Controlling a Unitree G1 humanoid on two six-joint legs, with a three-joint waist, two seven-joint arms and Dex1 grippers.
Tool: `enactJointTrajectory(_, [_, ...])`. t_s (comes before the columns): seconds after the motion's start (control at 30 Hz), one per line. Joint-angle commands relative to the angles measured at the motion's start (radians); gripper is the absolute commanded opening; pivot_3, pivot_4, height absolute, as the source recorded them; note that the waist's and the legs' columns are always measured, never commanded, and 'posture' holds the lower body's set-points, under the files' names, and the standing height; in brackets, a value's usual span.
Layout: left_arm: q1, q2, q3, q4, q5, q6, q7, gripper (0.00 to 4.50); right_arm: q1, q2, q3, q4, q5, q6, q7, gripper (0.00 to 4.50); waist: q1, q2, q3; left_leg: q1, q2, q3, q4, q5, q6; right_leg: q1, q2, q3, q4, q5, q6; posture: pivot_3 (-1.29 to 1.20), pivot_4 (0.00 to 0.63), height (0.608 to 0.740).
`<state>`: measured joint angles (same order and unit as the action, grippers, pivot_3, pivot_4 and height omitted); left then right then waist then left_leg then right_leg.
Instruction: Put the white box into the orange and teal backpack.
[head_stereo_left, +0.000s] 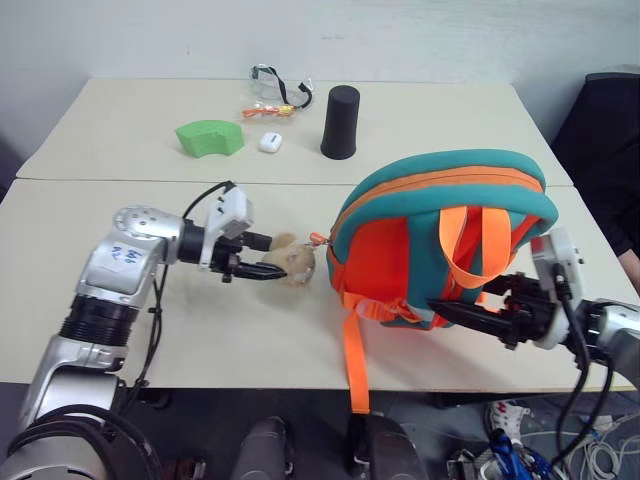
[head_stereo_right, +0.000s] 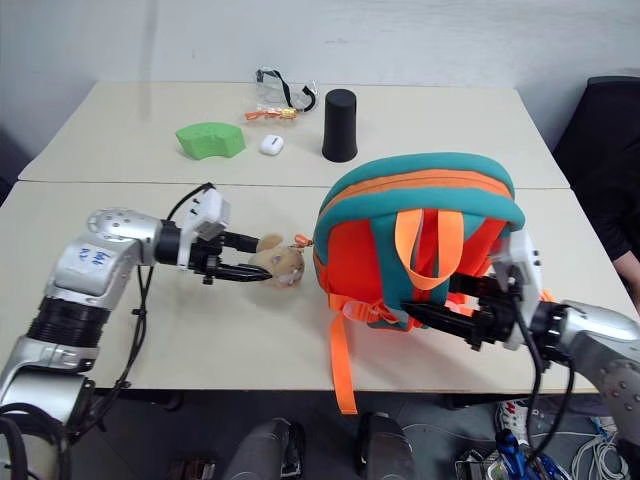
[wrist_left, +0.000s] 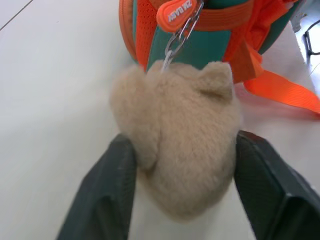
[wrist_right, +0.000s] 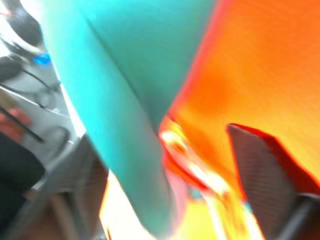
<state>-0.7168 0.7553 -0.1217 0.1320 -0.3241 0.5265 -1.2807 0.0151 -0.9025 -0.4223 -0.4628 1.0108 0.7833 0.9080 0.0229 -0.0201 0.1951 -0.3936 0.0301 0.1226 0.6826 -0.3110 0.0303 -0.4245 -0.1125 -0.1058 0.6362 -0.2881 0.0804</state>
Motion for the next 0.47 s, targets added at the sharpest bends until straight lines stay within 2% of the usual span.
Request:
enactJointTrajectory(0.03, [0.021,0.062,0.08,-0.049,-0.064,0.038,-0.039,3.97,0.061,-0.05,-0.131,0.019,-0.029,-0.023,0.062,4.5,0.0,0.0,0.0,0.0,0.0,0.0,0.0,0.0,0.0,0.0,0.0,0.0,0.0,0.0,0.0,0.0,0.15,0.74])
enactJointTrajectory(0.1, [0.039,0.116,0.132,-0.06,-0.101,0.078,-0.061,4.43,0.128,-0.087,-0.232,0.059,-0.062,-0.027,0.129,4.5,0.0,0.0,0.0,0.0,0.0,0.0,0.0,0.0,0.0,0.0,0.0,0.001,0.0,0.0,0.0,0.0,0.15,0.74])
enactJointTrajectory(0.2, [0.073,0.235,0.237,-0.094,-0.189,0.185,-0.105,4.43,0.224,-0.157,-0.446,0.155,-0.076,0.006,0.268,4.5,0.0,0.0,0.0,-0.001,0.0,-0.001,0.0,0.0,0.0,0.0,0.0,0.001,-0.001,0.0,0.0,0.0,0.15,0.74])
enactJointTrajectory(0.27, [0.089,0.279,0.289,-0.109,-0.228,0.222,-0.106,4.43,0.259,-0.192,-0.541,0.19,-0.066,0.035,0.338,4.5,-0.002,0.0,0.0,-0.001,0.0,-0.001,0.0,-0.001,0.001,0.0,0.0,0.001,-0.002,0.0,0.0,0.0,0.15,0.74])
enactJointTrajectory(0.37, [0.109,0.297,0.356,-0.135,-0.276,0.264,-0.077,4.43,0.263,-0.213,-0.605,0.22,-0.063,0.052,0.374,4.5,-0.001,0.0,0.0,0.005,0.002,-0.003,-0.001,-0.002,0.0,0.007,-0.001,0.001,-0.005,0.0,0.0,0.0,0.15,0.74])
enactJointTrajectory(0.47, [0.148,0.288,0.4,-0.183,-0.309,0.29,-0.036,4.43,0.223,-0.204,-0.601,0.238,-0.067,0.052,0.345,4.5,-0.002,0.0,0.0,0.008,0.004,-0.005,-0.002,-0.008,0.003,0.013,-0.002,0.0,-0.009,0.0,0.0,0.0,0.15,0.74])
